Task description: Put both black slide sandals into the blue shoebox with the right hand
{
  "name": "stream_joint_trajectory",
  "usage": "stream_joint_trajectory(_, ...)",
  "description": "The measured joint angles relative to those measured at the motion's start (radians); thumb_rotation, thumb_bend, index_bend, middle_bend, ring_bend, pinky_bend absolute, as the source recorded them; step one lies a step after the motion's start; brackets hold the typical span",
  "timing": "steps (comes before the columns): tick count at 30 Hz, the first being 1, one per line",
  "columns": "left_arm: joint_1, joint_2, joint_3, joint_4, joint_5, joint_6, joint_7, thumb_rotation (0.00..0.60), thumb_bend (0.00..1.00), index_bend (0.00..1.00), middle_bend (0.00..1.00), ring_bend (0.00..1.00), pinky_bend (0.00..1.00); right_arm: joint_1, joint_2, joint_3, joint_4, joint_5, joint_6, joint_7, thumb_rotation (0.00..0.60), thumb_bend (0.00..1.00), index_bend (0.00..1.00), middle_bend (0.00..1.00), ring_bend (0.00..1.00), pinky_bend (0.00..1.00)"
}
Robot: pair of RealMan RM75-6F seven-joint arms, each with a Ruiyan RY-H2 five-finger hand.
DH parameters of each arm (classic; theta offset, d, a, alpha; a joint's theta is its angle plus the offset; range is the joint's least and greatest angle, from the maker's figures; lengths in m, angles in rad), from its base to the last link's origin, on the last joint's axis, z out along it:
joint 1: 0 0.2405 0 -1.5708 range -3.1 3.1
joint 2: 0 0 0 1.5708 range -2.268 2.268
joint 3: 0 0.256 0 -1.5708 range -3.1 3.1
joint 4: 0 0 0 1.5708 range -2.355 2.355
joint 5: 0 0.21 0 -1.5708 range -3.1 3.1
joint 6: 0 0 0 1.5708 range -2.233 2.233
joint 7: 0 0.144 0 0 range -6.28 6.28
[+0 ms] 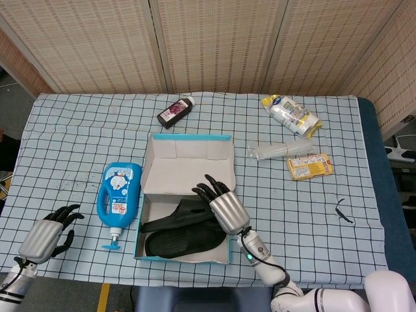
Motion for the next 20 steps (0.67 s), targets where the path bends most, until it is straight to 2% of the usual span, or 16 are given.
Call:
stream_joint_trajectory(3, 0.002, 0.001, -0.001, 0.000, 0.002, 0.008, -0.006, 0.600, 0.62, 0.29, 0.13, 0.16, 0.36, -0.026, 0.056, -0.013, -0.023, -0.037, 0.057, 0.001, 0.600, 0.03, 0.48, 0.42, 0.27, 0.38)
stream_joint_trajectory(8, 0.005, -0.001, -0.005, 0.002, 0.003, 0.019, -0.008, 0.600, 0.62, 0.29, 0.13, 0.16, 0.36, -0.113, 0.205, -0.064, -0.053, -0.101, 0.180, -0.015, 0.600, 0.07, 0.54, 0.46, 0.27, 0.38)
stream_joint_trajectory(10, 0.005, -0.002, -0.005, 0.003, 0.005, 0.022, -0.004, 0.600, 0.62, 0.29, 0.13, 0.16, 0.36, -0.176, 0.283, -0.099, -0.051, -0.119, 0.248, -0.032, 0.600, 0.07, 0.49, 0.42, 0.24, 0.36)
stream_joint_trajectory(15, 0.008, -0.006, -0.001, -0.003, 0.012, 0.025, 0.024, 0.600, 0.62, 0.29, 0.13, 0.16, 0.36, -0.350, 0.428, -0.174, -0.004, -0.093, 0.361, -0.021, 0.600, 0.07, 0.21, 0.16, 0.04, 0.17)
stream_joint_trajectory(18, 0.010, -0.009, 0.000, -0.005, 0.014, 0.028, 0.039, 0.600, 0.62, 0.28, 0.13, 0.16, 0.36, -0.398, 0.455, -0.188, 0.046, -0.060, 0.384, 0.045, 0.600, 0.06, 0.10, 0.06, 0.00, 0.10)
stream_joint_trajectory(20, 0.010, -0.011, -0.002, -0.007, 0.013, 0.029, 0.045, 0.600, 0.62, 0.28, 0.13, 0.16, 0.36, -0.418, 0.458, -0.189, 0.091, -0.047, 0.403, 0.075, 0.600, 0.05, 0.09, 0.05, 0.00, 0.09)
